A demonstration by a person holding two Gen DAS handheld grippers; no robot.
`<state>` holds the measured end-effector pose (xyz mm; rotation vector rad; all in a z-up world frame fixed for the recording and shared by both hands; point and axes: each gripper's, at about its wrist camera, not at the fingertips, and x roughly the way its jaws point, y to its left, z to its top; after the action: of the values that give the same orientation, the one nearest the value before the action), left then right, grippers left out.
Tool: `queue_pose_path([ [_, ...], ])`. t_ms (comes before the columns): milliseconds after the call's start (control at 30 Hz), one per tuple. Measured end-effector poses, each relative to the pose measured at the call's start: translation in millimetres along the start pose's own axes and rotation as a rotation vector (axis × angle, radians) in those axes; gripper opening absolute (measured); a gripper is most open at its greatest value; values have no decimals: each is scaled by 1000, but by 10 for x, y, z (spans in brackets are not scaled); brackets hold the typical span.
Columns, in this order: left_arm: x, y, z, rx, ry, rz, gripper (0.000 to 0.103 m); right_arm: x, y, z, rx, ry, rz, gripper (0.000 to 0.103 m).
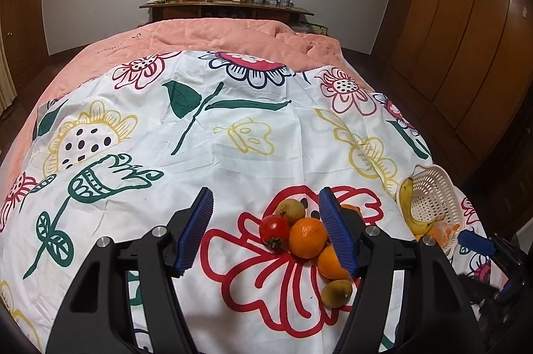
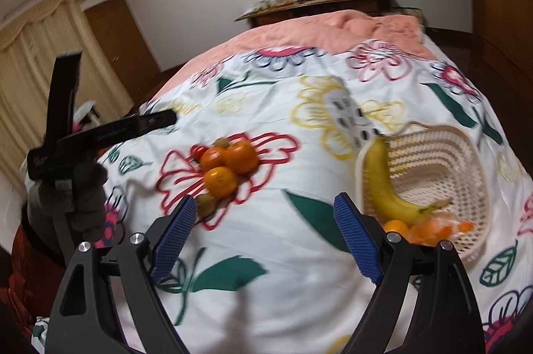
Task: Organize fruits
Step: 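Grasp the small brown fruit with the right tool while the left tool reaches for an orange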
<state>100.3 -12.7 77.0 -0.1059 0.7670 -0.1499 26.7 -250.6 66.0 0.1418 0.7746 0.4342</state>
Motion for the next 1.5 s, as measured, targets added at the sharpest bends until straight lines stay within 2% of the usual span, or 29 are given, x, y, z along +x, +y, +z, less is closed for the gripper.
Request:
queue_pose_path([
  [100,-32,22,-20,-1,-9,2,67,116,202,6,-61,53,8,79],
  [167,-58,45,-22,-5,-16,-1,67,207,293,7,-82,93,13,72],
  [233,-94,70,-21,-10,-26,-6,67,299,372,3,-100,133,22,61],
  [467,-180,135,-40,-15,-48,-14,68,563,681,11,-187,212,32,53],
  [633,-197,191,-54,-26,-52,-22,68,773,769,22,-223,272,17,43],
  [833,-187,228,-76,-34,-50,-27,67,965,786,33,-230,331,3,40],
  [1000,-173,239,-99,-38,-47,-30,67,1070,821,43,-250,361,-16,39],
  [1167,-173,236,-100,-35,-47,-31,67,1100,804,44,-245,370,-25,30],
  [1500,-118,132,-153,-16,-30,-41,67,814,722,24,-235,297,-25,28],
])
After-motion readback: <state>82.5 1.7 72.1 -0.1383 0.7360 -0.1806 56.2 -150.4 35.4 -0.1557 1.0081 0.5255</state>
